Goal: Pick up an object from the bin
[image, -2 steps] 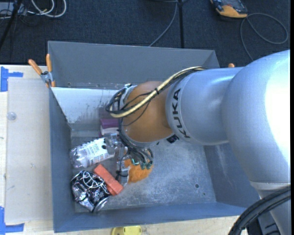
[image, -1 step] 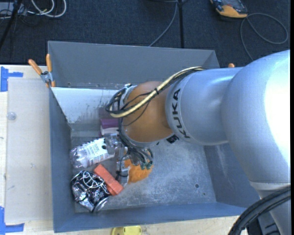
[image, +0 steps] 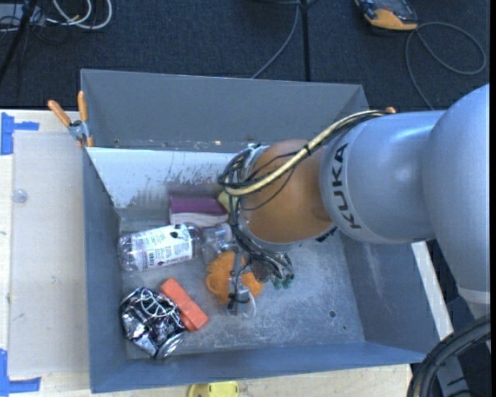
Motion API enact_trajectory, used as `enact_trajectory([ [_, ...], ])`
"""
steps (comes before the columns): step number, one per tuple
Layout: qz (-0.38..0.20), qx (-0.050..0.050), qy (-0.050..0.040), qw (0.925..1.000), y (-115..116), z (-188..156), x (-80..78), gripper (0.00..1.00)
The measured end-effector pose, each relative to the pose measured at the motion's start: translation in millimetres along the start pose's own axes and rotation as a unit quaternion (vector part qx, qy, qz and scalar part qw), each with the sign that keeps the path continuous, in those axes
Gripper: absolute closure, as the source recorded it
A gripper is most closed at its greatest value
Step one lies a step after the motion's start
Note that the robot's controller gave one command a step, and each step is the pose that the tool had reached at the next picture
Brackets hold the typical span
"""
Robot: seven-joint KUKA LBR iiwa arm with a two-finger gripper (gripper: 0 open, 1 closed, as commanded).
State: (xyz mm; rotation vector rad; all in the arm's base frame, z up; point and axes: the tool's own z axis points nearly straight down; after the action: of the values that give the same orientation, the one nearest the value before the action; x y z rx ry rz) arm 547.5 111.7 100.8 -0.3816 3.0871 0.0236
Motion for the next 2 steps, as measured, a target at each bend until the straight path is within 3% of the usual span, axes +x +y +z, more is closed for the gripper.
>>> enact_trajectory([
  [1, 0.007, 0.001, -0.0019, 1.0000, -24, -2, -9.5, 0.00],
  [2, 0.007, -0.002, -0.0010, 1.0000, -60, 20, -33.7, 0.00],
])
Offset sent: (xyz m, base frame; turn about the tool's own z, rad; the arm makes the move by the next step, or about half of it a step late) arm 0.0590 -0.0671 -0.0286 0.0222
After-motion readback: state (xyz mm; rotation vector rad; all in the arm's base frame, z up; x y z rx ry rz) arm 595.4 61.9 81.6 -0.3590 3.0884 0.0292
